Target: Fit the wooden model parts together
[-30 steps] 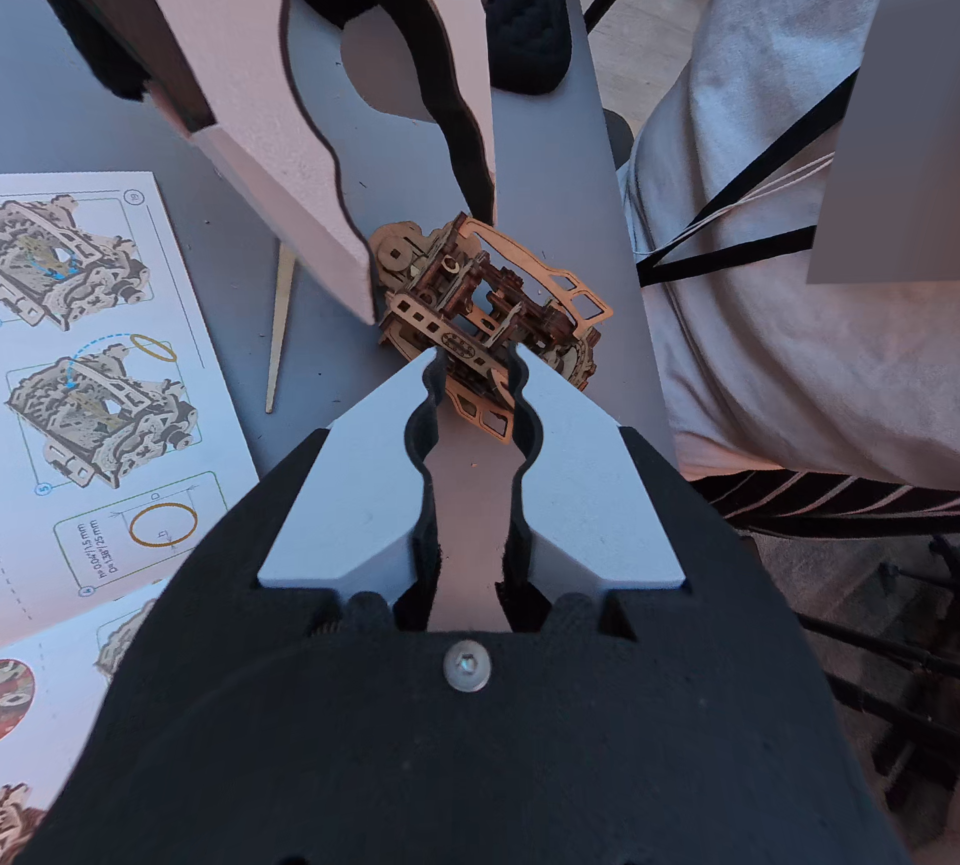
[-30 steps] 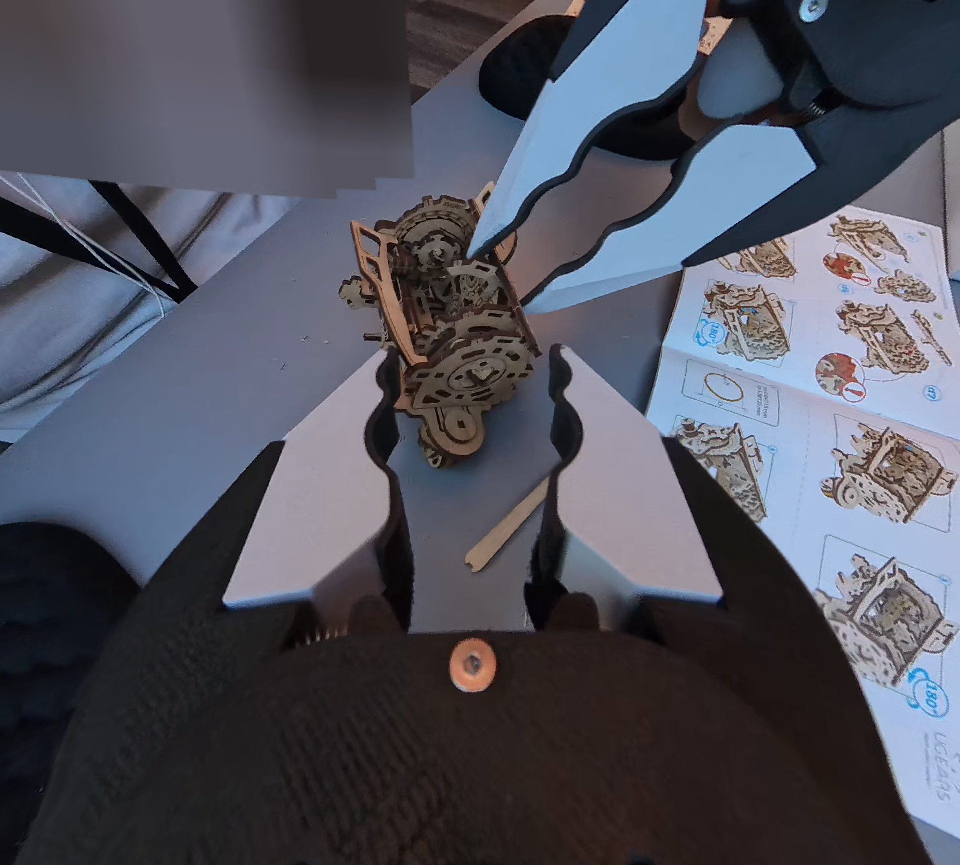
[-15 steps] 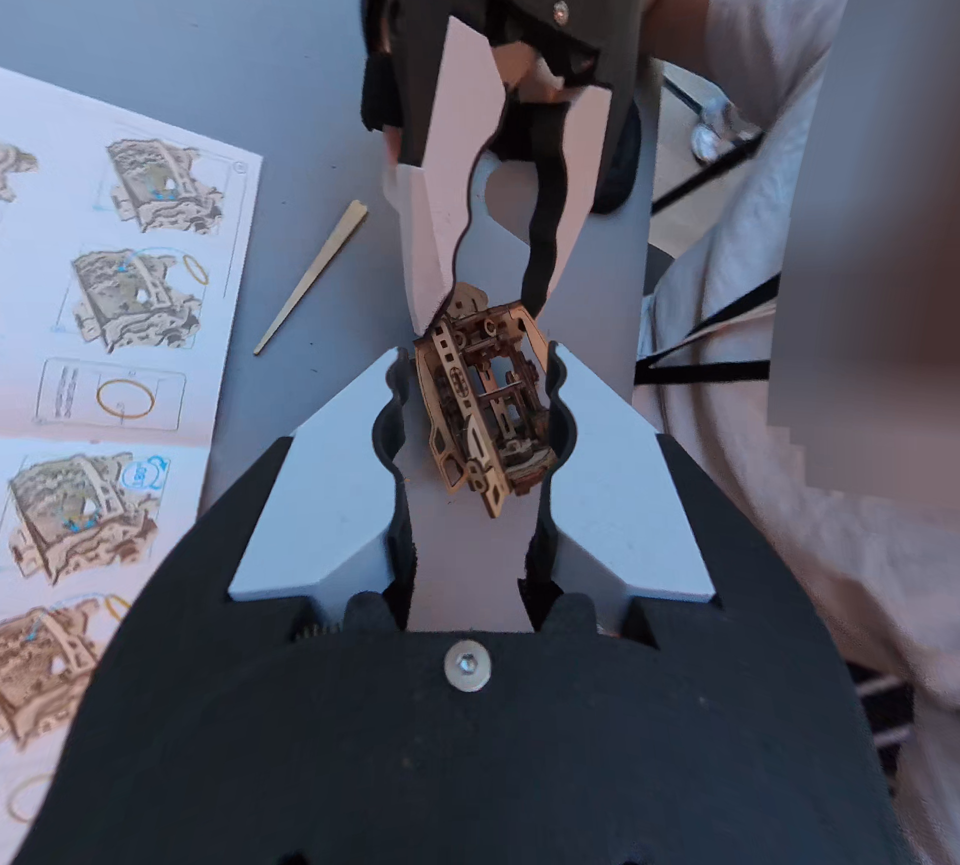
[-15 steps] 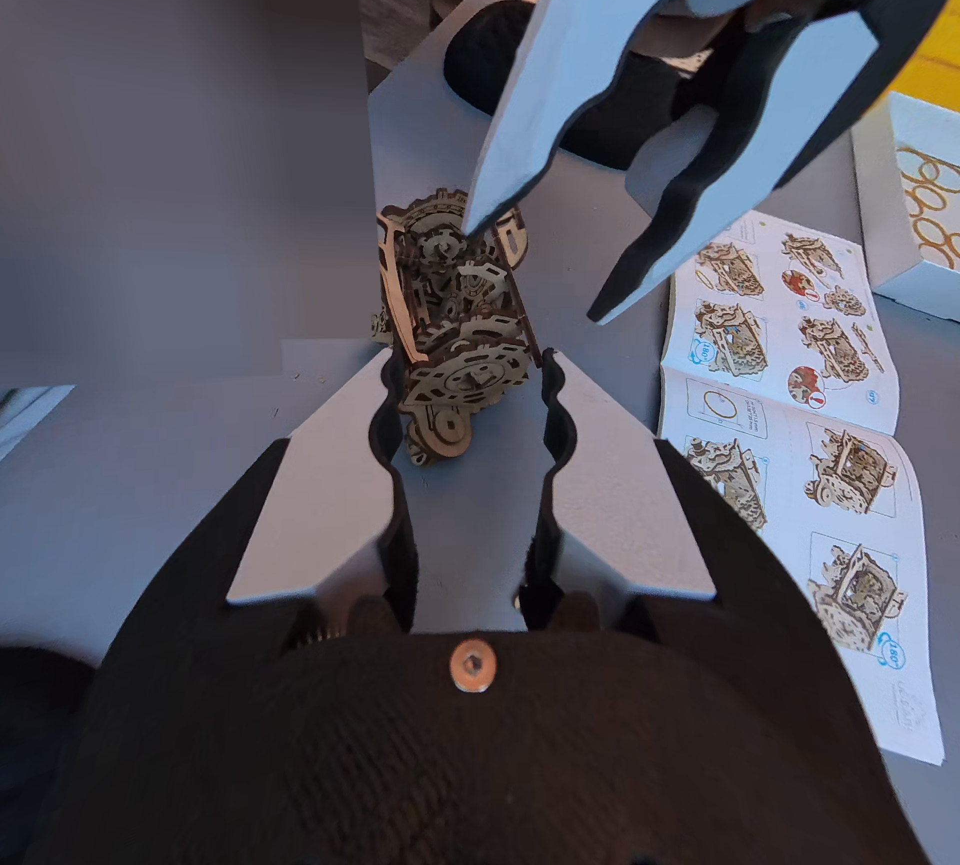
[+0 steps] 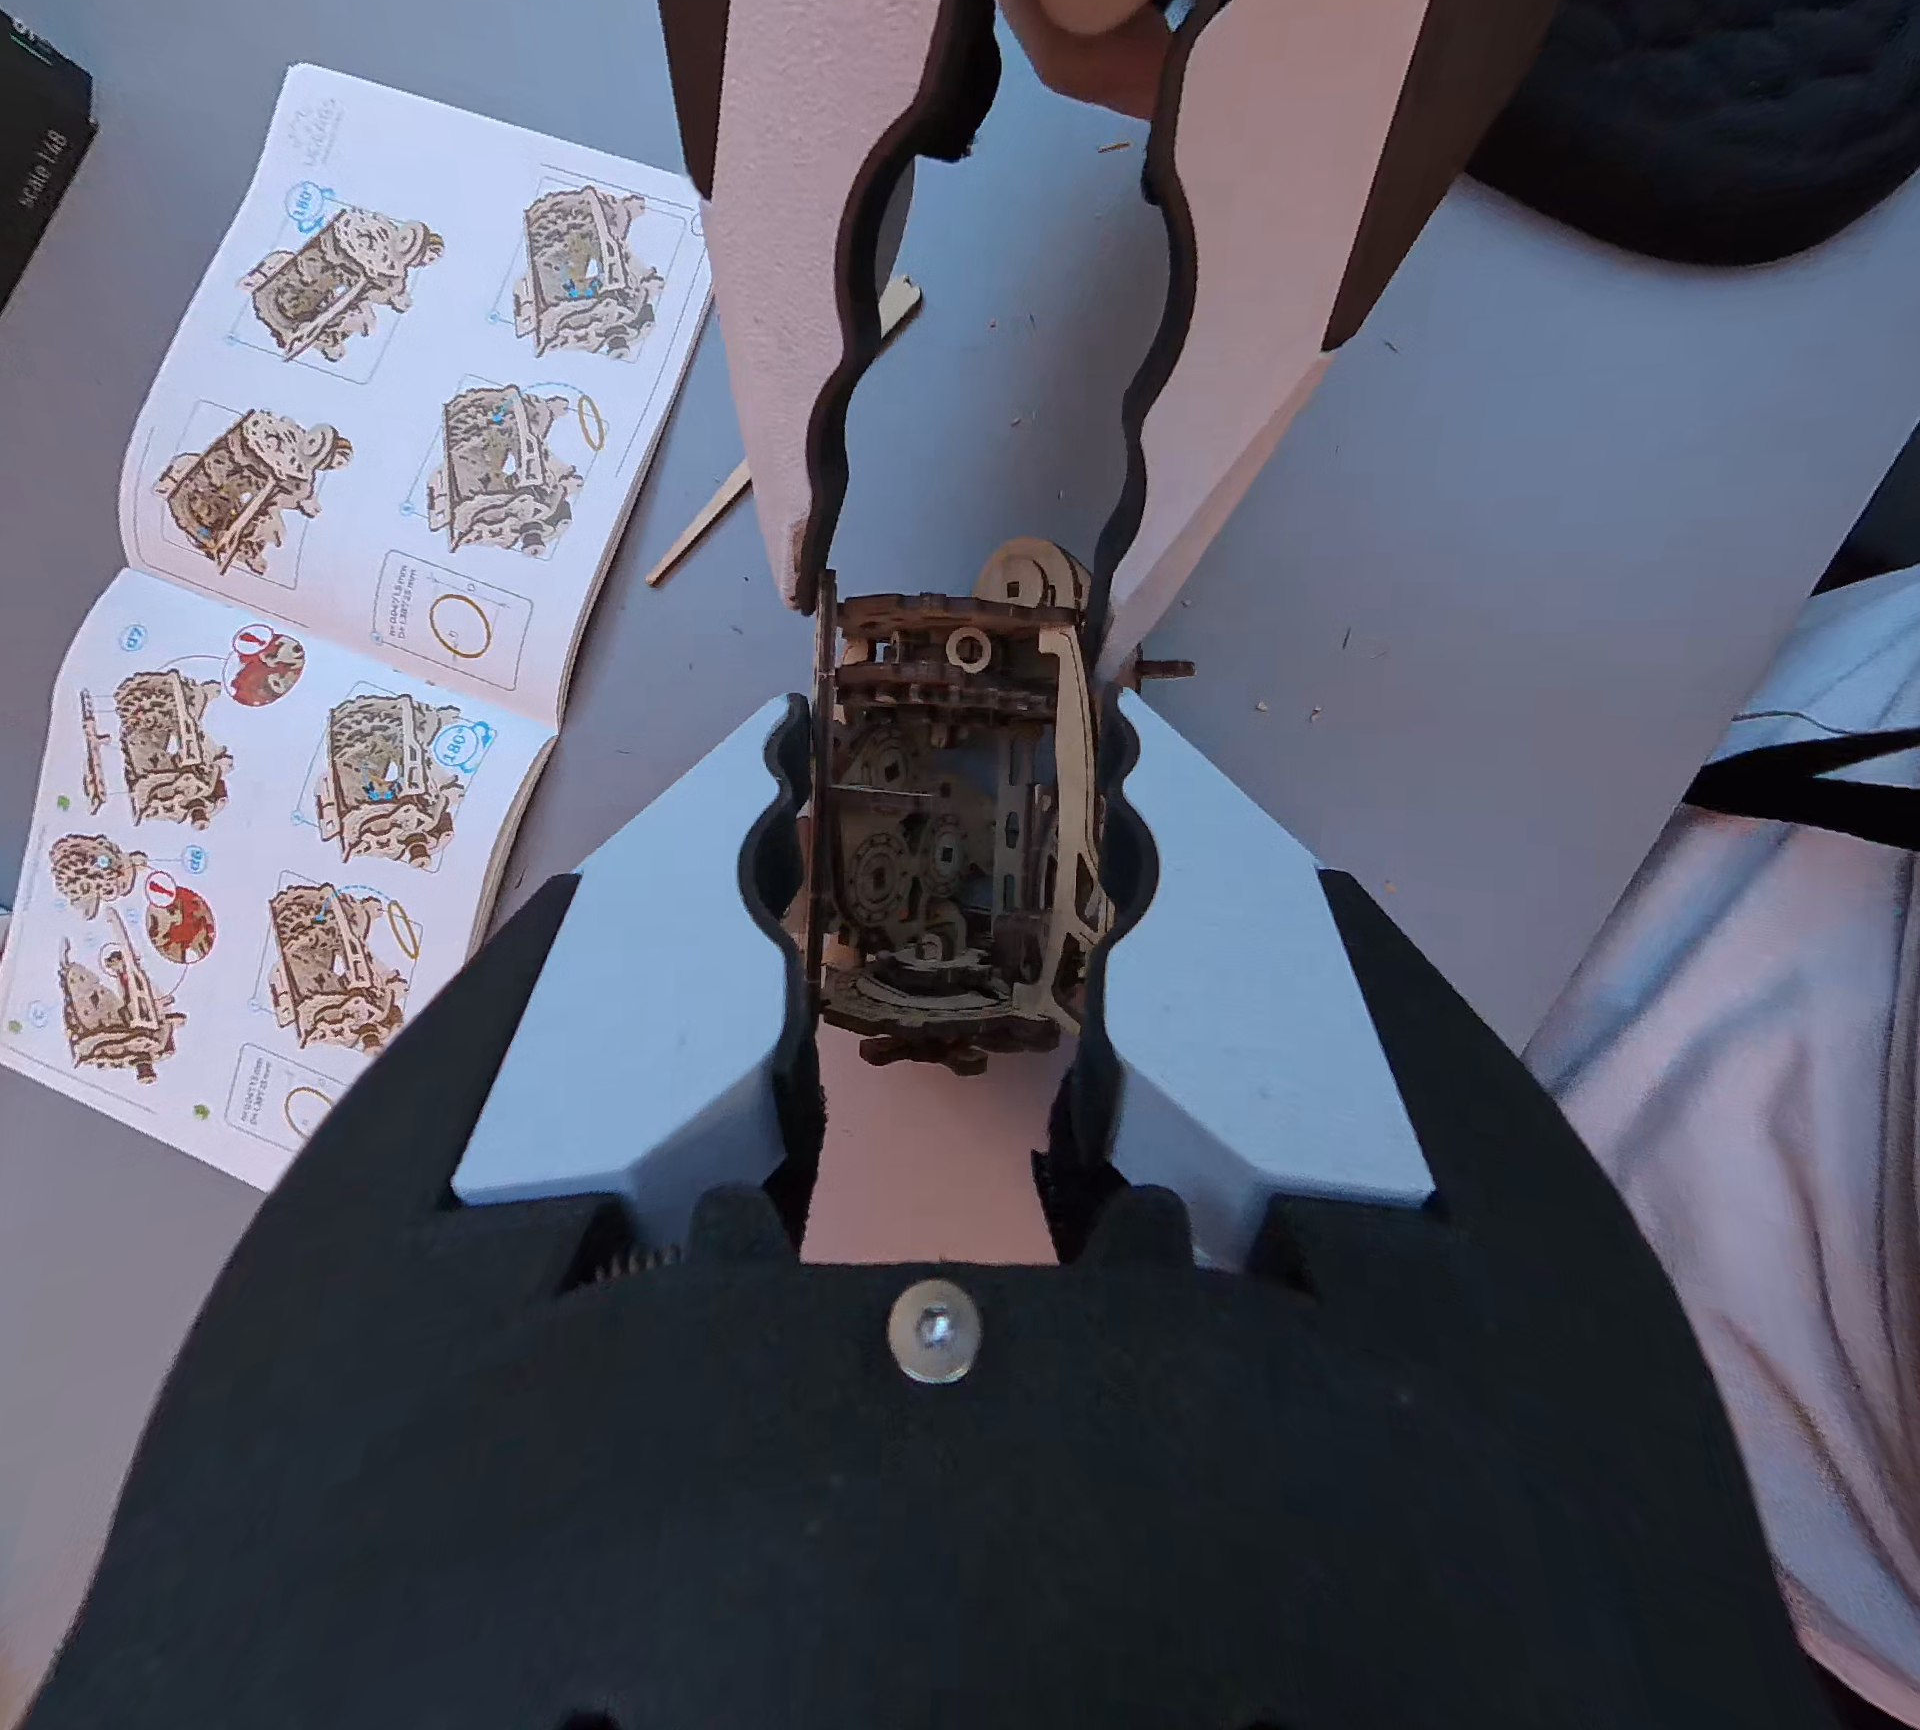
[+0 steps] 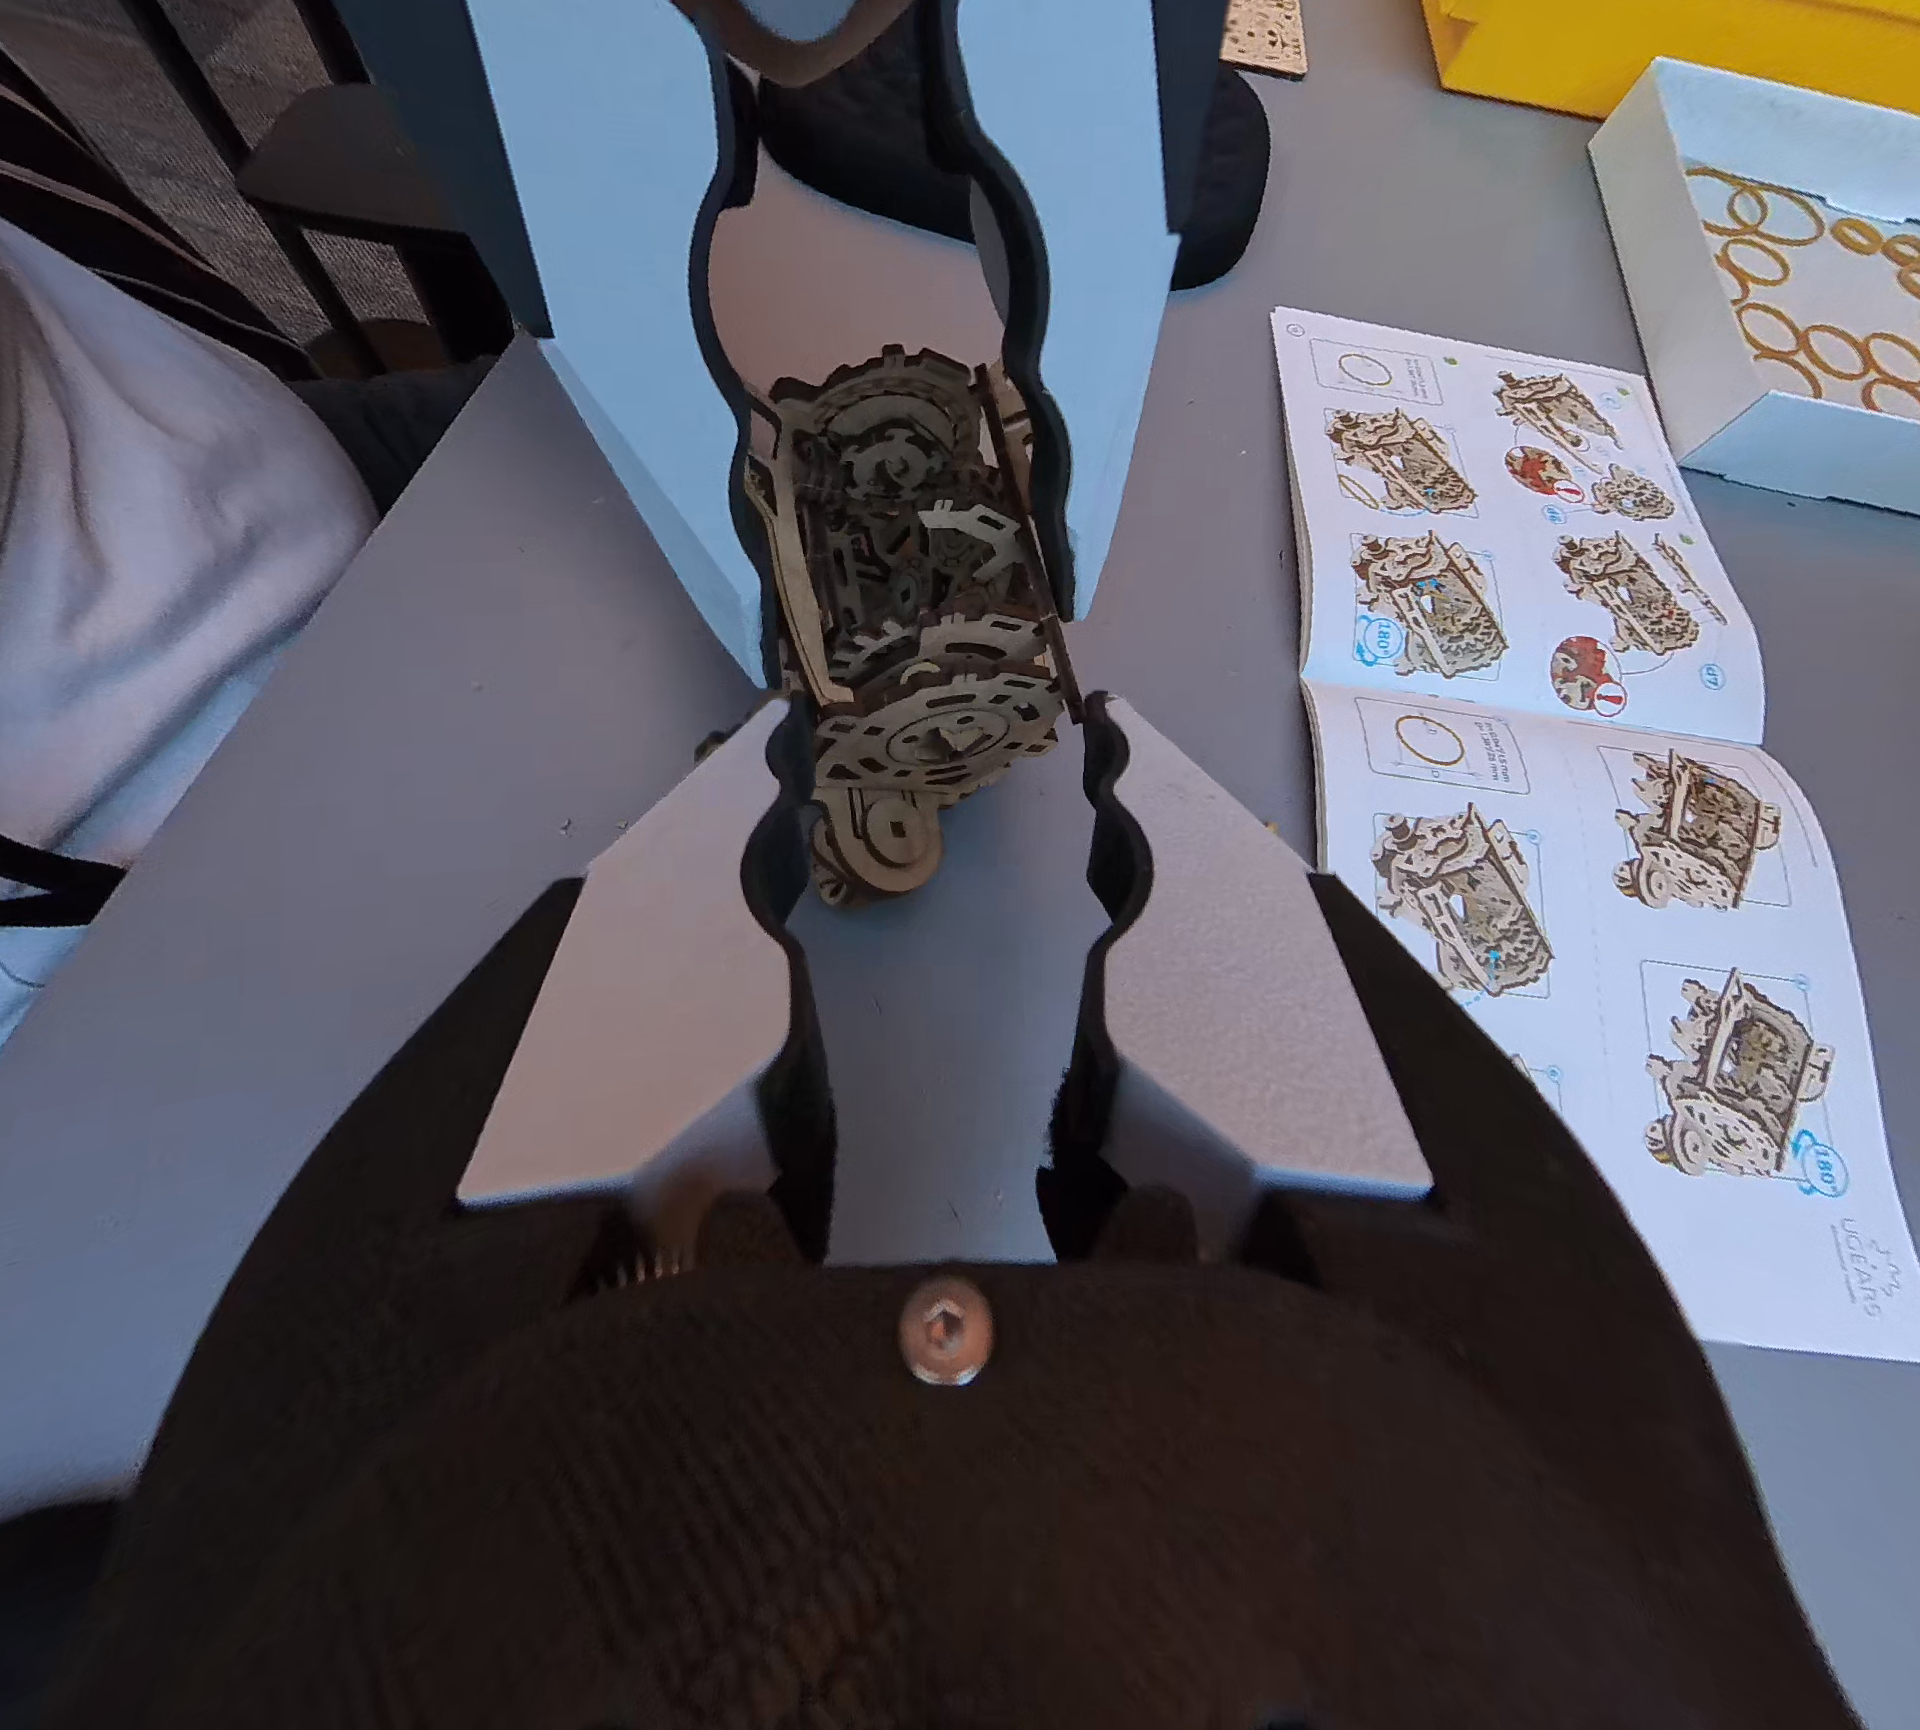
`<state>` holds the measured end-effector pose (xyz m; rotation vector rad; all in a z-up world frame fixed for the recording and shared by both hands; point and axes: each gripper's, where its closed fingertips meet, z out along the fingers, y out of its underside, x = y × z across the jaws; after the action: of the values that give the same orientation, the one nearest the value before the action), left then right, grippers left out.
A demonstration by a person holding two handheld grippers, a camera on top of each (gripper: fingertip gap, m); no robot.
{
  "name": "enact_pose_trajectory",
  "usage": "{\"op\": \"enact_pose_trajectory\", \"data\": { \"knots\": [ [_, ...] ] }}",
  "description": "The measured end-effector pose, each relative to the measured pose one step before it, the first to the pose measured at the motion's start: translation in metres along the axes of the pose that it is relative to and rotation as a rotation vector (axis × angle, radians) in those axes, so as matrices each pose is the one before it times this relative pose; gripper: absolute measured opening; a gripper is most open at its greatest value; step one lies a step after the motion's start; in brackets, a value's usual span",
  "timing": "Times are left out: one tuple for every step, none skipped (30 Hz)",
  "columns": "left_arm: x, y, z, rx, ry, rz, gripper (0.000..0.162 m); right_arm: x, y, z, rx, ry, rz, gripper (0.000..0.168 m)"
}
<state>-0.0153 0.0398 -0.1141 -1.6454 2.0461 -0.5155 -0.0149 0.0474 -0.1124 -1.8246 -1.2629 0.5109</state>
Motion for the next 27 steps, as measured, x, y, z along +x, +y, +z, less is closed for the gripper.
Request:
{"op": "enact_pose_trajectory", "data": {
  "knots": [
    [-0.00009,0.0001,-0.00017,-0.0036,0.0005,0.0082,0.053,-0.00041,0.00201,-0.00049,-0.011,-0.0035,-0.0065,0.052],
    [-0.00004,-0.00031,-0.0004,-0.0023,0.0006,0.0071,0.053,-0.00183,0.00092,-0.00036,-0.0036,-0.0114,-0.0109,0.054],
    [0.00028,-0.00048,-0.00051,-0.001,0.0017,0.0105,0.053,-0.00087,0.00028,-0.00046,0.0024,-0.0035,-0.0129,0.054],
    [0.00018,-0.00087,-0.00047,0.0019,-0.0021,0.0177,0.052,0.00118,-0.00039,-0.0002,0.0064,0.008,-0.007,0.052],
    [-0.00093,-0.00068,-0.0005,0.0014,-0.0095,0.0177,0.053,-0.00012,-0.00076,0.00014,0.0072,-0.0014,-0.0015,0.053],
    [-0.00013,-0.00021,-0.00029,-0.0024,-0.0031,0.0128,0.053,-0.00094,-0.00087,0.00031,0.0085,-0.0071,-0.0002,0.055],
    [0.00112,-0.00013,-0.00001,-0.0035,0.0039,0.0114,0.053,-0.00043,-0.00045,0.00019,0.0042,-0.0042,0.0034,0.054],
    [0.00009,-0.00054,-0.00001,-0.0012,-0.0029,0.0106,0.054,-0.00083,0.00006,0.00004,-0.0008,-0.0088,0.0059,0.055],
    [0.00003,-0.00067,-0.00014,0.0001,-0.0023,0.0085,0.054,-0.00073,-0.00016,-0.00023,0.0034,-0.0082,0.0052,0.055],
    [0.00014,-0.00089,-0.00019,0.0009,-0.0004,0.0055,0.053,0.00087,-0.00018,-0.00066,0.0041,0.0017,0.0019,0.052],
    [-0.00045,-0.00076,-0.00017,-0.0002,-0.0009,0.0008,0.053,0.00168,-0.00052,-0.00087,0.0049,0.0046,0.0049,0.049],
    [0.00018,-0.00079,-0.00006,0.0006,0.0059,-0.0019,0.052,0.00005,-0.00056,-0.00032,0.0042,-0.0063,0.0105,0.05],
    [0.00047,-0.00089,0.00006,0.0024,0.0095,-0.0054,0.05,-0.00035,-0.00089,-0.00008,0.007,-0.0077,0.0132,0.05],
    [-0.00019,-0.00044,0.00025,0.0016,0.007,-0.0083,0.049,0.00071,-0.00078,0.00035,0.0052,-0.0001,0.0129,0.05],
    [-0.00063,0.00035,0.00016,-0.0006,0.0063,-0.0057,0.049,0.00047,0.00016,0.00077,-0.0005,-0.0006,0.0126,0.05],
    [-0.00051,0.00037,0.00012,0.0007,0.0075,-0.0071,0.049,0.00008,0.0005,0.00088,-0.004,-0.0012,0.0115,0.051],
    [-0.00045,-0.00004,-0.00009,0.0046,0.0067,-0.0088,0.048,0.00039,-0.0001,0.00038,-0.0009,0.0012,0.0094,0.051],
    [-0.00041,0.00009,-0.00015,0.0041,0.0046,-0.0057,0.048,0.00033,-0.00011,0.0001,-0.0002,-0.0002,0.0079,0.051],
    [-0.00007,0.00016,-0.00021,0.0044,0.0033,-0.0038,0.048,0.00006,-0.00004,0.00017,-0.0014,-0.0022,0.0098,0.051],
    [-0.0001,0.00013,-0.00009,0.0031,0.0014,-0.0022,0.048,-0.00005,-0.00004,0.00018,-0.0018,-0.0013,0.0047,0.051],
    [-0.00009,0.00009,-0.00011,0.0025,-0.0005,-0.0007,0.048,0.00026,-0.00007,0.00016,0.0009,0.0026,-0.0005,0.051],
    [0.0,-0.00013,0.00001,0.0035,-0.0002,-0.0016,0.048,0.00004,0.00026,0.00048,-0.0012,0.003,-0.0021,0.051],
    [-0.00003,-0.00009,0.00011,0.0029,-0.0006,-0.001,0.048,-0.00008,0.00053,0.00084,-0.0046,0.0052,-0.008,0.052],
    [0.00002,-0.00025,0.00013,0.0027,0.0,-0.0028,0.048,-0.00005,0.00061,0.00082,-0.0063,0.0086,-0.0136,0.053],
    [0.00024,0.00002,0.00022,0.0018,0.0019,-0.003,0.048,0.00008,0.00023,0.00053,-0.005,0.0108,-0.0176,0.052],
    [0.00032,0.00007,0.00014,0.0013,0.0014,0.0008,0.049,0.00011,0.00012,0.00015,-0.0055,0.0109,-0.0161,0.052],
    [0.00006,0.00002,0.00003,0.0015,-0.0002,0.0028,0.049,0.00015,-0.00044,-0.00018,-0.0038,0.0103,-0.0129,0.052]
  ]
}}
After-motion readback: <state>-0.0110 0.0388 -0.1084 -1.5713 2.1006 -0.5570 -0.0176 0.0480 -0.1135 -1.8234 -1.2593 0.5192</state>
